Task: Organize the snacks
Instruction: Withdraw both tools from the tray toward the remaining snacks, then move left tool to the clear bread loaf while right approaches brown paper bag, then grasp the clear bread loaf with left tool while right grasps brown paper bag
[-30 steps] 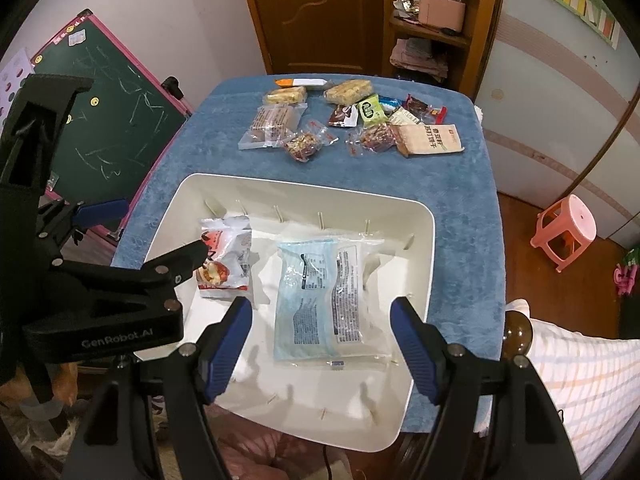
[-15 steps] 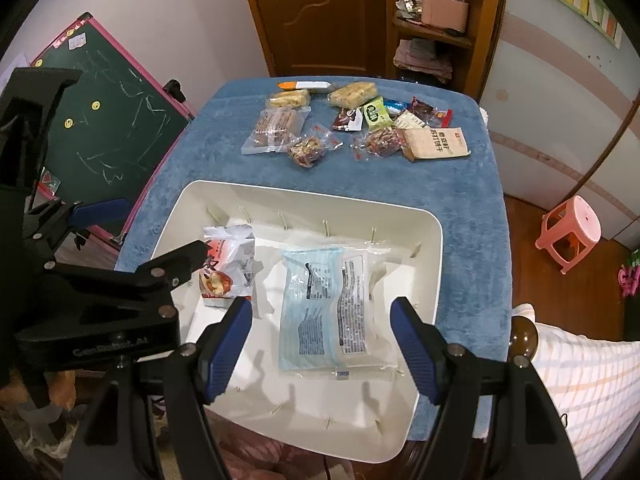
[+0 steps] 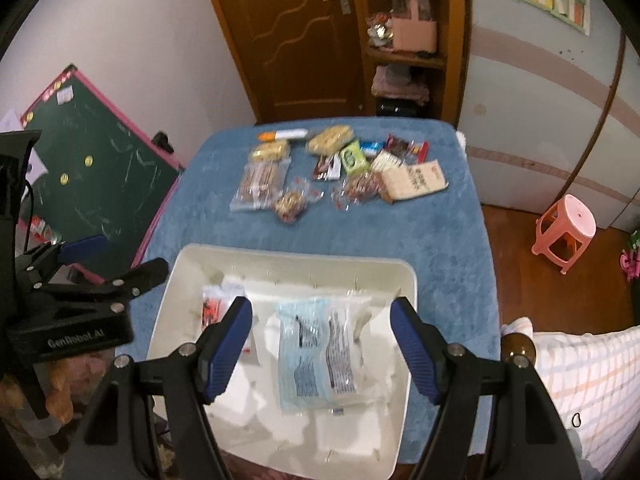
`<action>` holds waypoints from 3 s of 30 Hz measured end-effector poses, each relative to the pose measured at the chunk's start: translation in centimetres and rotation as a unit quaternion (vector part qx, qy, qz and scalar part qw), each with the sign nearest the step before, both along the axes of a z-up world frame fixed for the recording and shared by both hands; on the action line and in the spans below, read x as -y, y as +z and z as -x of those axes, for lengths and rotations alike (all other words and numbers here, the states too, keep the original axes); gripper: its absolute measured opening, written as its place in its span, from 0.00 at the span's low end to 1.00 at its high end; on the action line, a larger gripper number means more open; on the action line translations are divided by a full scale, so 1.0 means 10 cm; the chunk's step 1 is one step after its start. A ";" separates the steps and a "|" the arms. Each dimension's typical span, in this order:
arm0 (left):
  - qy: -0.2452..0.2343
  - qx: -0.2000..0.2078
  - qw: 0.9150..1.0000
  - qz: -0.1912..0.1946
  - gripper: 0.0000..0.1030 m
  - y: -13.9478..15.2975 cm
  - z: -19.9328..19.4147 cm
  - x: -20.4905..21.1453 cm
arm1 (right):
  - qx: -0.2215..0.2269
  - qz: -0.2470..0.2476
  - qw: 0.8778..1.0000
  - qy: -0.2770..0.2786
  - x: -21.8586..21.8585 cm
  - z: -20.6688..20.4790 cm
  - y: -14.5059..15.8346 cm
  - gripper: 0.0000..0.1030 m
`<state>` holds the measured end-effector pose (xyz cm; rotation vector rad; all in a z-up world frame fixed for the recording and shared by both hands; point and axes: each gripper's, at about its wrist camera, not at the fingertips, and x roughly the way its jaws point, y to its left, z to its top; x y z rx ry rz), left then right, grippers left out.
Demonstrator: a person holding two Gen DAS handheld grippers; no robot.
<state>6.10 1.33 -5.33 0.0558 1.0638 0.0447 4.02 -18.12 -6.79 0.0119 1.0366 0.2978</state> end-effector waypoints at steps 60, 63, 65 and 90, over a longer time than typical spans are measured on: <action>0.043 -0.036 0.998 -0.018 0.94 -0.75 -2.60 -1.05 | -0.017 0.041 0.996 -0.075 0.16 -2.60 -0.32 0.70; 0.042 -0.056 0.998 -0.009 0.94 -0.93 -2.66 -1.04 | -0.043 0.038 0.995 -0.083 0.18 -2.69 -0.55 0.70; 0.040 -0.070 0.997 -0.006 0.94 -1.08 -2.69 -1.01 | -0.058 0.043 0.994 -0.086 0.18 -2.75 -0.71 0.70; 0.051 -0.155 0.985 0.050 0.94 -2.01 -3.10 -0.76 | -0.273 -0.148 0.896 -0.318 1.02 -3.06 -2.19 0.71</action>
